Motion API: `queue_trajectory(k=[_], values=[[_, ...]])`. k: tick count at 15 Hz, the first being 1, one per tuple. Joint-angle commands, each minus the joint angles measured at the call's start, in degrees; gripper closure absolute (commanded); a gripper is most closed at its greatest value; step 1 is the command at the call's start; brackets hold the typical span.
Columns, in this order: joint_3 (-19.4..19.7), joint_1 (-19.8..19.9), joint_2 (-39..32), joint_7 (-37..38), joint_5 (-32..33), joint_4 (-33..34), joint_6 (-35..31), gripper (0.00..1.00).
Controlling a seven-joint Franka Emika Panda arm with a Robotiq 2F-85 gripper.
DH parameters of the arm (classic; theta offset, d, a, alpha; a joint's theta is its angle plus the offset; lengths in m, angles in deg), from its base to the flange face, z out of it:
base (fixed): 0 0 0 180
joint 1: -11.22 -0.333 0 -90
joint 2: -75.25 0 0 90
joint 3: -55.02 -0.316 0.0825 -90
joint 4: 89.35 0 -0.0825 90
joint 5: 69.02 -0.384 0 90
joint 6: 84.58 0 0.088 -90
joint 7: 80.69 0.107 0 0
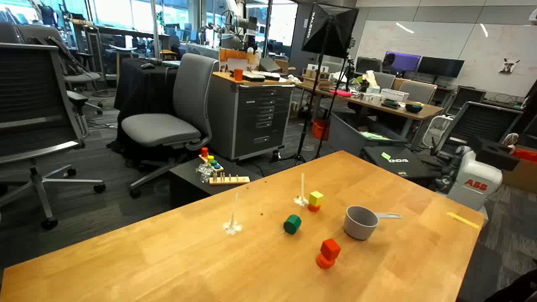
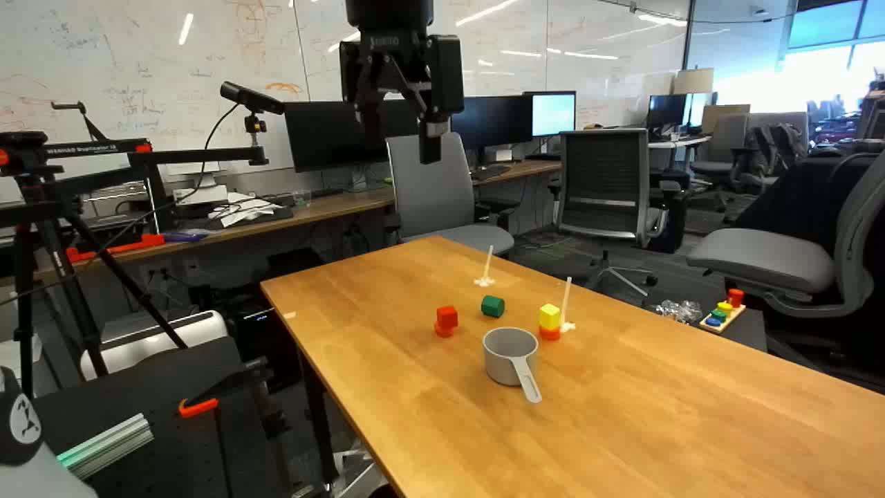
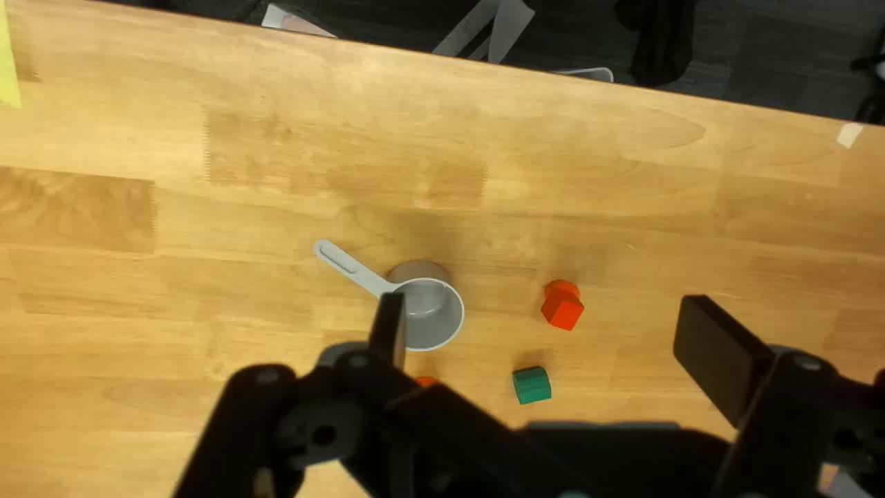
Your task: Put the blocks in the cup
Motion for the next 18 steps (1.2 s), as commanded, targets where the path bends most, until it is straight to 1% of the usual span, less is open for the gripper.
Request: queue_trajectory(k=[1,8,9,10,13,15,17,18], values=[[-0.61,0.63,-0.04,-0.28,-0.37,0.13,0.13,0.00],[-0.60,0.63,0.09,-0.28,-0.37,0.18,0.14,0.00],[-0.86,0.56,-0.31,-0.11,-0.28,0.09,-1.62,0.00],[-1.05,0.41,-1.62,0.82,-0.88,0.87,-1.77,0.00],[-2.82,-0.49,-6.44,3.83,-1.74,2.40,-6.86,0.00],[-4.75,-1.40,-11.67,7.05,-2.73,4.12,-11.50,0.00],[-7.67,-2.29,-17.89,10.87,-2.82,6.07,-17.18,0.00],[-8.93,-2.93,-21.53,12.84,-3.26,7.82,-18.88,0.00]])
